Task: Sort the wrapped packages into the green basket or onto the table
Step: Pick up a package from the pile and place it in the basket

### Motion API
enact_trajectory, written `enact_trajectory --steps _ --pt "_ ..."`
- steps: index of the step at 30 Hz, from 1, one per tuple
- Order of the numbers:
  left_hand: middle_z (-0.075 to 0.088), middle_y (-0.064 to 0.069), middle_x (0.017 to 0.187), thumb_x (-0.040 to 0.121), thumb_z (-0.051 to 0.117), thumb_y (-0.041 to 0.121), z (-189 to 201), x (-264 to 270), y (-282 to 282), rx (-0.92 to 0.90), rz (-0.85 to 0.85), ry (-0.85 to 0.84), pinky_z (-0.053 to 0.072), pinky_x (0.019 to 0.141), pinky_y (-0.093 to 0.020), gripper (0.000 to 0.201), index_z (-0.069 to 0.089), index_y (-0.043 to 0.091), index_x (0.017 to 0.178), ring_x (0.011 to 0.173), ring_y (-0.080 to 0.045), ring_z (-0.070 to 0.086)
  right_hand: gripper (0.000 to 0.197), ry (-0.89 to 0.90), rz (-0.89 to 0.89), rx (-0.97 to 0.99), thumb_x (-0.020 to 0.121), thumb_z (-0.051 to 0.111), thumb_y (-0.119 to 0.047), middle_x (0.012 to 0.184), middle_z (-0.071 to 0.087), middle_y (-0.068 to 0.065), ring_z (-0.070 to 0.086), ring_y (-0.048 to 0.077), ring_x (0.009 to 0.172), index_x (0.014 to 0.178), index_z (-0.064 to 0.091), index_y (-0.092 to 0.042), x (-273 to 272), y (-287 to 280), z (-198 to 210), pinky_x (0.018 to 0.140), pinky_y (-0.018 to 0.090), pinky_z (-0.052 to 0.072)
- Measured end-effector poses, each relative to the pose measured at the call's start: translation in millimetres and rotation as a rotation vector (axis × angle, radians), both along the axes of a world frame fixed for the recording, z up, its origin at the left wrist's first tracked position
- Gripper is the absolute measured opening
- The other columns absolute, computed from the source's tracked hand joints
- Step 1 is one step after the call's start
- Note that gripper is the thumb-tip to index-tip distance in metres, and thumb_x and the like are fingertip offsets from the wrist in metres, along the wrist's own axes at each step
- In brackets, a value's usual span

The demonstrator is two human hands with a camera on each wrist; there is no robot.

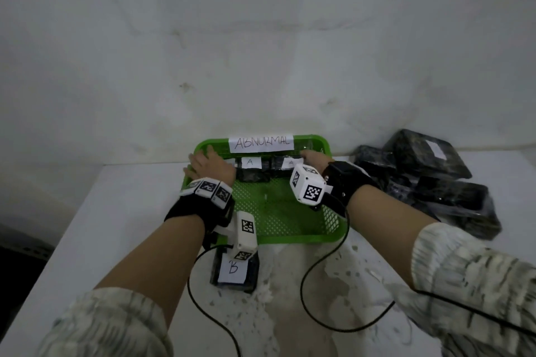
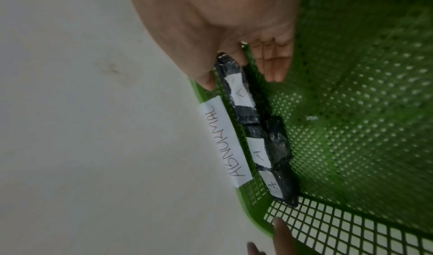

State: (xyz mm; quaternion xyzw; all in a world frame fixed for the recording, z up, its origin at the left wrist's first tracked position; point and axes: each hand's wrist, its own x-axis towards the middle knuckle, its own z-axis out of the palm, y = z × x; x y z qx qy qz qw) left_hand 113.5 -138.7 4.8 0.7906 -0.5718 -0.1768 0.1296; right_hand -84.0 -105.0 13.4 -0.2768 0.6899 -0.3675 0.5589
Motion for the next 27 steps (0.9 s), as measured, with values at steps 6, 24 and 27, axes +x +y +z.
enact_trajectory --steps 6,24,27 --pt "0.009 -0.017 0.156 0.094 0.046 0.032 16 -71 25 0.133 -0.256 0.092 0.001 0.115 -0.049 0.063 0.019 0.014 0.148 0.145 -0.031 0.001 0.036 0.09 -0.151 0.015 0.097 0.051 -0.019 0.099 0.056 0.015 0.048 0.022 0.069 0.124 0.055 0.004 -60 8 21 0.064 0.029 0.039" --pt "0.008 -0.01 0.158 0.1 0.028 0.038 -18 -197 38 0.429 -0.541 0.116 0.006 0.115 -0.046 0.062 0.007 0.008 0.15 0.145 -0.029 0.0 0.077 1.119 0.589 0.2 0.058 0.075 -0.043 0.13 0.045 0.012 0.048 0.039 0.121 0.127 0.05 -0.019 -171 -19 -36 0.098 0.045 0.046" --pt "0.008 -0.008 0.158 0.1 0.027 0.036 -20 -199 38 0.436 -0.53 0.131 0.005 0.116 -0.048 0.06 0.007 0.009 0.15 0.146 -0.027 -0.001 0.07 1.165 0.566 0.179 0.067 0.069 -0.036 0.132 0.044 0.014 0.046 0.039 0.122 0.13 0.046 -0.017 -172 -20 -48 0.099 0.046 0.045"
